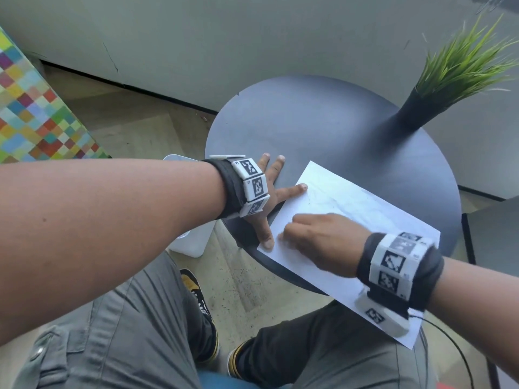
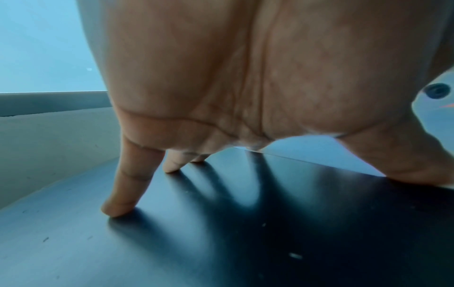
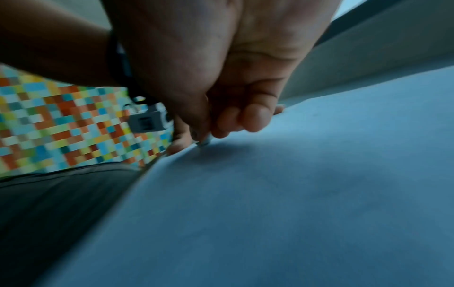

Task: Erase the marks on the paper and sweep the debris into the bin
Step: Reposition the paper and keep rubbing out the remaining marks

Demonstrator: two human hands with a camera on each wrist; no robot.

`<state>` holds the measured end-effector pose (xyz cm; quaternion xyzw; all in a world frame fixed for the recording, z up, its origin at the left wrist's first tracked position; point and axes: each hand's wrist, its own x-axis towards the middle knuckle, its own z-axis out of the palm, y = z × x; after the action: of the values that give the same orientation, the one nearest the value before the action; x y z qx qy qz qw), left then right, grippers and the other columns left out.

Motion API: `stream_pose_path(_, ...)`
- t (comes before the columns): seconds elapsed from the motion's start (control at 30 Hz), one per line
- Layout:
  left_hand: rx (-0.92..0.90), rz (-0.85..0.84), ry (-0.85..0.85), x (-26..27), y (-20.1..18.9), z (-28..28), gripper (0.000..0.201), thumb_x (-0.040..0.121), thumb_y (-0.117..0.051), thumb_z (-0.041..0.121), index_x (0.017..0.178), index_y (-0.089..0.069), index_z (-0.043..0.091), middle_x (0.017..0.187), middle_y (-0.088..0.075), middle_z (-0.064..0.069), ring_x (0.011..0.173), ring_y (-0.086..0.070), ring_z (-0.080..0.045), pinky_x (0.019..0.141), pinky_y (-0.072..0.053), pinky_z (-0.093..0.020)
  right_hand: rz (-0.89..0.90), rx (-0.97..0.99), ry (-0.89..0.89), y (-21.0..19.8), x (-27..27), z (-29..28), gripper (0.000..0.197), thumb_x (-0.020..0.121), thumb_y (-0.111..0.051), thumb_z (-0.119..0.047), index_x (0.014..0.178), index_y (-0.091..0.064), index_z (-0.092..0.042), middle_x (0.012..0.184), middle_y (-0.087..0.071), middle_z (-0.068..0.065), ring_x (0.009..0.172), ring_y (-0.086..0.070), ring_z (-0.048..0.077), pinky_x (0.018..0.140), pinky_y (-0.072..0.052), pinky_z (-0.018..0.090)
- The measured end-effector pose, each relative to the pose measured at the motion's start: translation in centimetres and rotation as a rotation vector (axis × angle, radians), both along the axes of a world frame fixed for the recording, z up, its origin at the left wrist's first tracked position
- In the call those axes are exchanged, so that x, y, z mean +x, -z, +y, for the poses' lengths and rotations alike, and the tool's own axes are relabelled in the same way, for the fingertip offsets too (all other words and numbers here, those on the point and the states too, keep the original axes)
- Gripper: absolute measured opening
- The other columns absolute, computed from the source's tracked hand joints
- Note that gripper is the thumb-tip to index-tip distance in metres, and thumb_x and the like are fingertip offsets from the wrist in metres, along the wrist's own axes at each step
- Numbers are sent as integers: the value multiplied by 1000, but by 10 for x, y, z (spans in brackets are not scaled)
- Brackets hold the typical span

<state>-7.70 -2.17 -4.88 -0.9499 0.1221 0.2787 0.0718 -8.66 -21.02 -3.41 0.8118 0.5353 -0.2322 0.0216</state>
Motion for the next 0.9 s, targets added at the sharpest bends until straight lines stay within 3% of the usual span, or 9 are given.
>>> stream_pose_path(0.07, -8, -1, 3, 1, 0, 0, 143, 39, -70, 87, 142, 22, 55, 155, 32, -17, 143, 20, -46, 106, -12, -72, -68, 63, 176, -4, 26, -6, 28, 92, -39, -27, 113, -57, -31, 101, -59, -3, 92, -61, 28, 78, -51, 40)
stream_pose_path(0.13, -6, 1, 3, 1, 0, 0, 144, 37, -70, 87, 142, 23, 55, 155, 31, -17, 143, 20, -47, 107, -11, -71, -128, 119, 295, 0, 39, -15, 21, 93, -46, -22, 109, -58, -26, 99, -60, -1, 94, -61, 28, 80, -49, 38)
stream_pose_path(0.27, 2, 6, 4, 2, 2, 0, 145, 36, -71, 87, 141, 24, 55, 154, 33, -18, 142, 22, -48, 108, -8, -71, 6, 44, 57, 7, -8, -2, 24, 92, -49, -15, 114, -53, -22, 98, -55, -1, 89, -57, 24, 78, -49, 39)
stream_pose_path(0.43, 7, 10, 0, 2, -1, -2, 145, 35, -71, 87, 140, 24, 56, 155, 31, -18, 142, 20, -48, 108, -10, -71, -134, 121, 344, 1, 35, -15, 21, 96, -43, -26, 109, -58, -25, 101, -61, 1, 96, -61, 29, 82, -49, 40)
stream_pose_path(0.57, 27, 16, 1, 2, -2, -3, 145, 36, -70, 88, 140, 26, 55, 154, 34, -17, 142, 21, -47, 109, -7, -70, -6, 21, 70, 4, -15, -4, 19, 94, -45, -18, 111, -51, -22, 98, -53, 0, 88, -58, 28, 77, -50, 42)
stream_pose_path(0.63, 35, 21, 4, 2, -4, -3, 144, 37, -70, 87, 140, 27, 55, 154, 33, -17, 142, 21, -47, 110, -6, -68, -31, -1, 148, -2, 1, -8, 23, 96, -42, -22, 115, -53, -27, 102, -55, -1, 93, -59, 26, 80, -50, 41)
stream_pose_path(0.73, 37, 18, 9, 1, -5, -5, 145, 38, -71, 87, 141, 26, 54, 154, 32, -18, 143, 19, -48, 110, -7, -69, -116, 133, 349, 0, 28, -19, 21, 97, -42, -28, 110, -59, -25, 103, -61, 0, 96, -60, 28, 82, -49, 39)
stream_pose_path(0.83, 56, 24, 10, 0, -7, -4, 145, 40, -72, 86, 142, 25, 53, 154, 33, -18, 142, 20, -48, 109, -7, -70, -23, 86, 143, 4, -7, -7, 16, 94, -49, -17, 107, -56, -23, 97, -58, -1, 90, -57, 25, 79, -49, 39)
stream_pose_path(0.9, 59, 23, 15, 0, -8, -5, 144, 40, -71, 86, 141, 26, 53, 154, 33, -19, 143, 19, -48, 109, -8, -69, 28, 45, 147, 2, -3, -9, 21, 95, -50, -18, 111, -57, -28, 101, -58, -3, 94, -57, 22, 82, -49, 37)
